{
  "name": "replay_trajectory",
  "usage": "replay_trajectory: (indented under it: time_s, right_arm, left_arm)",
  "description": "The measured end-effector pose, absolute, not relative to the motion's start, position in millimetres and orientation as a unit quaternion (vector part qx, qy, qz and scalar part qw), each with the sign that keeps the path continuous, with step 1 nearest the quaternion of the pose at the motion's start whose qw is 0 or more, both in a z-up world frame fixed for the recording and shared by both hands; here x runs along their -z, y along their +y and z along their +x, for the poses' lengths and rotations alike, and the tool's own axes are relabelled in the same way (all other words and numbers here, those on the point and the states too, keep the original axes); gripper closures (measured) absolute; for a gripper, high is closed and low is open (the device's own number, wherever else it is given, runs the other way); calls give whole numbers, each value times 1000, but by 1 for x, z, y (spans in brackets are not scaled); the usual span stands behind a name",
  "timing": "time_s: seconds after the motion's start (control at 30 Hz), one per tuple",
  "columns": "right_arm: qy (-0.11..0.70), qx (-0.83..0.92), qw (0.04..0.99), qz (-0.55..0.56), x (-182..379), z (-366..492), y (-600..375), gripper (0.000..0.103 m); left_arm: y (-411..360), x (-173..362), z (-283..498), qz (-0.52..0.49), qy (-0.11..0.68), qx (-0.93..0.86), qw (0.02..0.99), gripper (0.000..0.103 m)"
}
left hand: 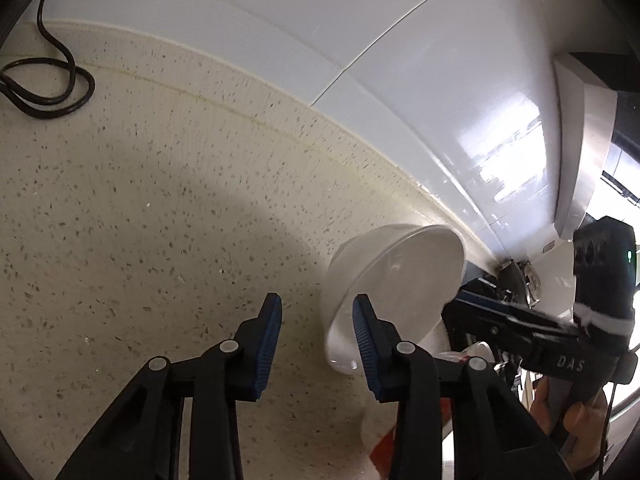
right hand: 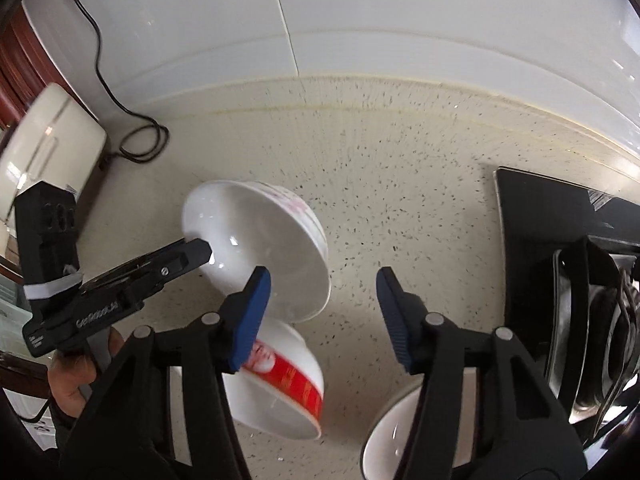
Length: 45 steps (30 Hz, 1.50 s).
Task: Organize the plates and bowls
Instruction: 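Close both tools on the rim of a white pink-flower bowl, then carry the bowl with both tools to beside the plate stack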
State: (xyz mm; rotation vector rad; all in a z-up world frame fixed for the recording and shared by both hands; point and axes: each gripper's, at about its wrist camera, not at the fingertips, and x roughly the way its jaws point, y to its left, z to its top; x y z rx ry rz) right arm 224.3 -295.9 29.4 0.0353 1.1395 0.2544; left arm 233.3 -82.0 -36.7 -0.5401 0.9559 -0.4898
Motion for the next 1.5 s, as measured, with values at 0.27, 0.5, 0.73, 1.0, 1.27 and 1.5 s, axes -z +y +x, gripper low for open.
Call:
replay_trajectory:
  time_s: [0.27,0.5,0.73,1.0,1.27,1.5]
  right_arm:
    - [568,-131,813,12,-15,246,-298,65]
    - [575,-141,806,-3,-8,255,-293,83]
    - [571,-158,805,-16,-5,261,-283,88]
    - [566,-161,806,-57,-4,272,-271,88]
    - [546,-175,817,-65,-21,274,-252,87]
    - [522,-194,829,-50,-42,258,-229,87]
  left_arm:
    - [-86,40,236,-259,458,236,817,68]
    - [-97,49,242,-242,468,242,814,96]
    - [-104,44,239,-216,454,242,830,97]
    - [-96,42,243,-223,438,230,840,97]
    - [-67,25,237,-253,406,218,851,98]
    - [-34,-3,219,-260,398,200,857,98]
